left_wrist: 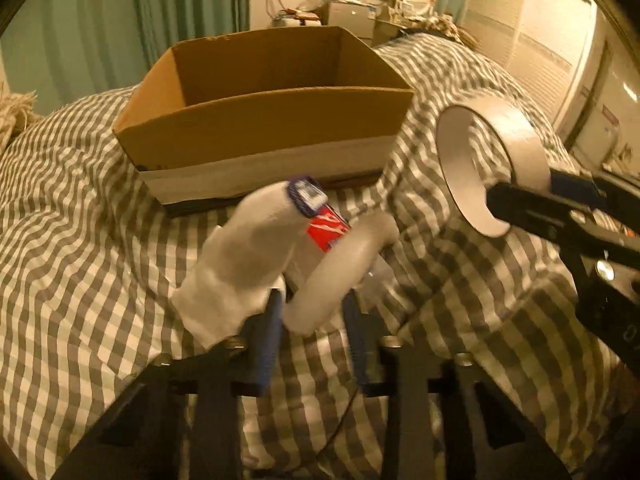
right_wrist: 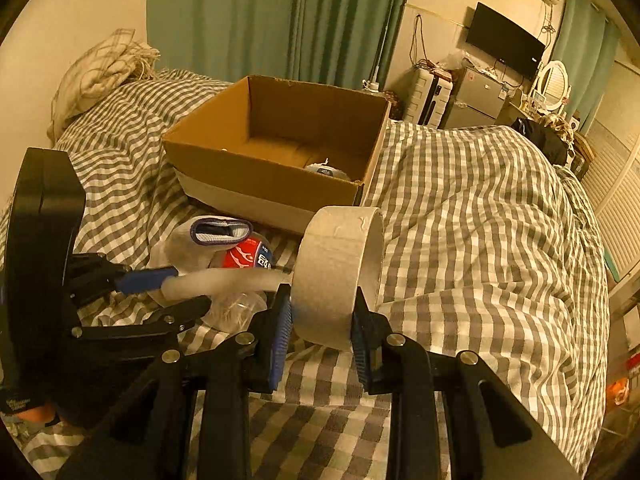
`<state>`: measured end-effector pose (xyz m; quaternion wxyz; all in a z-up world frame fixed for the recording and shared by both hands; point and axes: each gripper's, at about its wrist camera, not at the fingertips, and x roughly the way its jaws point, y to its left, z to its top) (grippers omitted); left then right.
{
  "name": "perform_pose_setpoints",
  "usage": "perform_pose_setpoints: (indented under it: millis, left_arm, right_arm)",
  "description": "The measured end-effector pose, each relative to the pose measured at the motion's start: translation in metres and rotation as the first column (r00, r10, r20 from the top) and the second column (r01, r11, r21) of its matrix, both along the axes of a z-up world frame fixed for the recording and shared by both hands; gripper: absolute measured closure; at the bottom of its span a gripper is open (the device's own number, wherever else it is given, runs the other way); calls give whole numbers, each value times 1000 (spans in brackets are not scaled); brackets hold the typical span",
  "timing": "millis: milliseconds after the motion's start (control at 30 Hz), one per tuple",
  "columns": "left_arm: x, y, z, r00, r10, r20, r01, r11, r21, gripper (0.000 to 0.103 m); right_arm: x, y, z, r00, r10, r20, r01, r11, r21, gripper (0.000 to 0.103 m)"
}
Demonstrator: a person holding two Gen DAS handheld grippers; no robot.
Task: Organize objects
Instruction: 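Grasp the masking tape roll with the right tool, then carry the tape roll into the box and release it with the right tool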
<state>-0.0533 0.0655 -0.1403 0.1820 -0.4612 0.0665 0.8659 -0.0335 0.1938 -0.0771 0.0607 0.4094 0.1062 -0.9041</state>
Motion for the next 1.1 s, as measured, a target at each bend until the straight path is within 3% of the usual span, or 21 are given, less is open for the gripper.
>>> perform_pose_setpoints:
  millis: [100, 667, 933, 1100]
  left_arm:
    - [8, 2, 6, 1000, -21, -7, 21, 1000, -8, 92]
    - [38, -2, 91, 991, -27, -130, 41, 994, 103, 97]
    - [30, -15, 133, 980, 12, -197, 16, 990, 139, 97]
    - [10, -22, 167, 967, 43, -250, -6, 990, 144, 97]
  right_arm:
    - [2, 0, 2, 1000, 0, -6, 0, 1000, 7, 76]
    - [35, 10, 59, 993, -13, -115, 11, 1000, -26, 76]
    - [38, 10, 84, 988, 6, -154, -11, 999, -33, 76]
    - [29, 7, 116, 978, 45, -204, -56, 997, -48, 76]
